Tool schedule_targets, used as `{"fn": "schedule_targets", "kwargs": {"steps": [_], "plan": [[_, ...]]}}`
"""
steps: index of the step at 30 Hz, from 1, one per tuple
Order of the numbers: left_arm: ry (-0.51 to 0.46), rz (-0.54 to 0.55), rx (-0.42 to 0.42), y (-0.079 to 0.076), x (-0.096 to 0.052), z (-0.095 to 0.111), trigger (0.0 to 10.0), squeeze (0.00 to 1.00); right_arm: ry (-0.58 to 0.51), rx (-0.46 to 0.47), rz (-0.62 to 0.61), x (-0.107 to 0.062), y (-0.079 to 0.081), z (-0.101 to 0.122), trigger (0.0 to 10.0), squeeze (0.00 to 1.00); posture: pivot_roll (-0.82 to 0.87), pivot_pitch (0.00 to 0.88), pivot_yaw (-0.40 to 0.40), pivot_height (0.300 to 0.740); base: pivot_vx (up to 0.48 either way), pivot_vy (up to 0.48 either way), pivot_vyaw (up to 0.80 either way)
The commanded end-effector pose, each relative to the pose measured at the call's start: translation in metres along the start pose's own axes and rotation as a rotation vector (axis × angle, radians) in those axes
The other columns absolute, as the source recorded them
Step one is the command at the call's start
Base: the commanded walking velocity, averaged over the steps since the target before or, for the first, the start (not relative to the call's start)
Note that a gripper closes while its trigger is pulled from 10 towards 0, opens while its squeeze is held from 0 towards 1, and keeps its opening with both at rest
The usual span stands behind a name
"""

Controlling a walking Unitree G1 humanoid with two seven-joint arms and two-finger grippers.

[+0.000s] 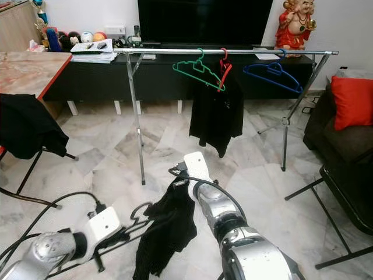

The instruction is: Hang hanger

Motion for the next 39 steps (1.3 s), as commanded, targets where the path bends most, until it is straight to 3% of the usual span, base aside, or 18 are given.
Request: {"fn": "schedule_targets", "kwargs": {"steps": [1,8,25,33,39], "plan": [[0.032,0.016,0.029,0.002,-0.001,-0.004,10.0,0.0,-0.041,0.009,-0.003,0.0,-0.001,0.015,10.0,0.0,0.16,0.085,-0.086,0.74,0.0,0.0,0.0],[0.02,0.064,0.025,0.012,-0.004,0.0,10.0,0.0,-0.042,0.004,0.0,0.0,0.0,0.016,10.0,0.0,0.16,0.086,-0.09,0.74,0.0,0.0,0.0],[-0.062,0.069,-0.01,0.01,0.007,0.02,10.0,0.0,-0.038,0.006,0.005,0.001,0.002,0.015,10.0,0.0,0.16,0.087,-0.096,0.74,0.0,0.0,0.0],[-0.067,0.23,0.021,0.035,0.011,0.027,10.0,0.0,-0.037,0.006,0.015,0.001,0.006,0.015,10.0,0.0,0.15,0.085,-0.097,0.74,0.0,0.0,0.0],[-0.066,0.14,0.014,0.023,0.011,0.025,10.0,0.0,-0.037,0.004,0.017,0.001,0.006,0.015,10.0,0.0,0.15,0.085,-0.097,0.74,0.0,0.0,0.0]]}}
Point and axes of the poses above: a point about 5 cm out from each wrist's last joint towards the gripper, its own x axis pointing out of the wrist towards the gripper, its own z axis along the axis of the wrist's last joint, y = z × x, the point moved 5 cm from there along x, pointing out of the wrist towards the gripper, and after that the axes turned 3 degrees about x, right-handed, at the moved point
